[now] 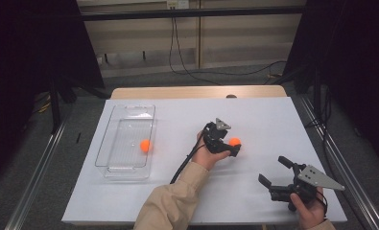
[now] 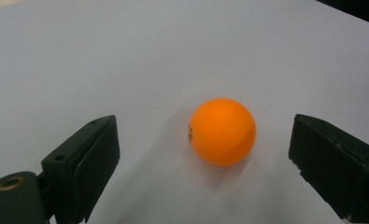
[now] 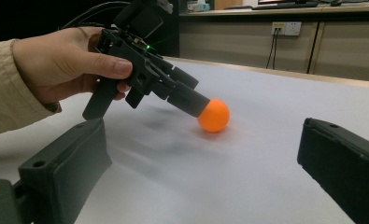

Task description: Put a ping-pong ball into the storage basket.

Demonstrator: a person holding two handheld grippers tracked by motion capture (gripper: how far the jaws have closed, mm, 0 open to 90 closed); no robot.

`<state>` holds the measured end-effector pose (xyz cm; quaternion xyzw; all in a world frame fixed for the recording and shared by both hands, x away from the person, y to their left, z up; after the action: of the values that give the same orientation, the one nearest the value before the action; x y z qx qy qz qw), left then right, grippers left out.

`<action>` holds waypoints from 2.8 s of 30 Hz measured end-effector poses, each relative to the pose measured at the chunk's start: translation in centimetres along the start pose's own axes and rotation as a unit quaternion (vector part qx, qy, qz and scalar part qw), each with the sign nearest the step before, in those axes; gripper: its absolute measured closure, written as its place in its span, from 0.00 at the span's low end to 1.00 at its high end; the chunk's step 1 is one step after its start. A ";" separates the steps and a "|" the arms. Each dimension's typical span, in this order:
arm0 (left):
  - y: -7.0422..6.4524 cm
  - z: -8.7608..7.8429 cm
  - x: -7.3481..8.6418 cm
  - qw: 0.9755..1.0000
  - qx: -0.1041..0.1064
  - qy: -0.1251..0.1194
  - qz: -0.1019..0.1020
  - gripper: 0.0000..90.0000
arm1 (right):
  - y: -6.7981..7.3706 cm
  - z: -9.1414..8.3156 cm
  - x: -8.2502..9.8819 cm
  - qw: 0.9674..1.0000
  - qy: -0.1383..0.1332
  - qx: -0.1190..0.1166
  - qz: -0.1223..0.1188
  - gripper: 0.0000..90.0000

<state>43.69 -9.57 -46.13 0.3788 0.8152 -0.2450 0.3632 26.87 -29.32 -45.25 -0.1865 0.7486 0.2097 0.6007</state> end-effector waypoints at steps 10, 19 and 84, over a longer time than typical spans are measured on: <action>-0.3 0.8 0.1 1.000 0.008 0.003 0.009 0.20 | 0.0 0.0 0.0 1.000 0.000 0.000 0.002 0.01; -0.4 1.2 0.1 1.000 0.013 0.000 0.020 0.34 | 0.1 0.0 0.0 1.000 -0.002 -0.001 0.003 0.01; 0.0 -1.2 0.6 0.998 0.044 0.036 0.013 0.57 | 0.1 0.0 0.0 1.000 -0.002 -0.003 0.001 0.01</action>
<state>42.92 -8.50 -45.83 0.4139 0.8112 -0.2620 0.3195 26.80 -29.23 -45.23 -0.1869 0.7471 0.2130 0.6013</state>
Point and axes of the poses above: each handheld gripper's, and its own axes: z roughly forward along the jaws, x roughly out of its underside, y roughly to its left, the point moved 3 cm from there along z, roughly forward along the jaws
